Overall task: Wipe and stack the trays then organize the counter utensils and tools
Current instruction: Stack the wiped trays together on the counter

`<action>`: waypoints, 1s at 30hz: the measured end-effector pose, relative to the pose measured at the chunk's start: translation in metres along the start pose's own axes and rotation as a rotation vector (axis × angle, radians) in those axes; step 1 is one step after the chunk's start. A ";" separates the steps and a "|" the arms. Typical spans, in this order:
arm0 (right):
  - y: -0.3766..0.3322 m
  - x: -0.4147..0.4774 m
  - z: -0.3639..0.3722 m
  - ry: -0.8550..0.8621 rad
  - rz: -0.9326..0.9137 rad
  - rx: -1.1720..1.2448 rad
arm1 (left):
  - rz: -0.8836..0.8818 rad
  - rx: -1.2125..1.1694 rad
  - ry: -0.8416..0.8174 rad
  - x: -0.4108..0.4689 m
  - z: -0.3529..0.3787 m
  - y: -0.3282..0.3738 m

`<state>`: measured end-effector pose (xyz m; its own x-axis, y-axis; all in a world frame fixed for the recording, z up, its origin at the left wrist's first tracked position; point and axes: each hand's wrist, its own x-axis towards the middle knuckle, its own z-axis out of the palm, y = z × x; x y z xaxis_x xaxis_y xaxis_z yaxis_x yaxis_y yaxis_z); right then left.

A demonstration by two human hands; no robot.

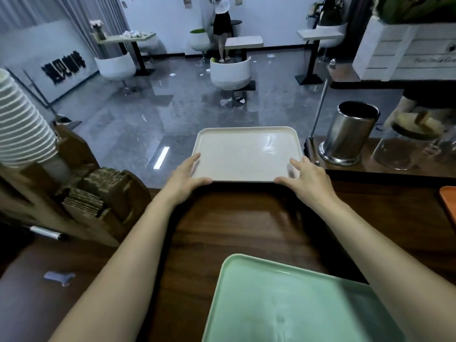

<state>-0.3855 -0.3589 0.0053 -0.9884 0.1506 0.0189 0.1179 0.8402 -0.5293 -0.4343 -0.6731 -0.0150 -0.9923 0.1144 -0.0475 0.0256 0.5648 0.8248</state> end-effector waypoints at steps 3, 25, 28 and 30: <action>0.001 0.017 0.007 -0.019 0.023 -0.018 | 0.013 -0.019 -0.003 0.020 0.001 -0.004; 0.010 0.060 0.034 -0.096 0.010 -0.294 | 0.077 0.125 0.121 0.044 0.028 -0.041; 0.004 0.067 0.040 -0.030 0.014 -0.276 | 0.043 0.161 0.183 0.059 0.028 -0.043; -0.001 0.076 0.047 0.027 -0.031 -0.221 | 0.042 0.235 0.160 0.074 0.031 -0.037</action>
<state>-0.4657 -0.3730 -0.0324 -0.9893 0.1342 0.0571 0.1082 0.9381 -0.3290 -0.5050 -0.6604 -0.0668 -0.9958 0.0224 0.0889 0.0765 0.7385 0.6699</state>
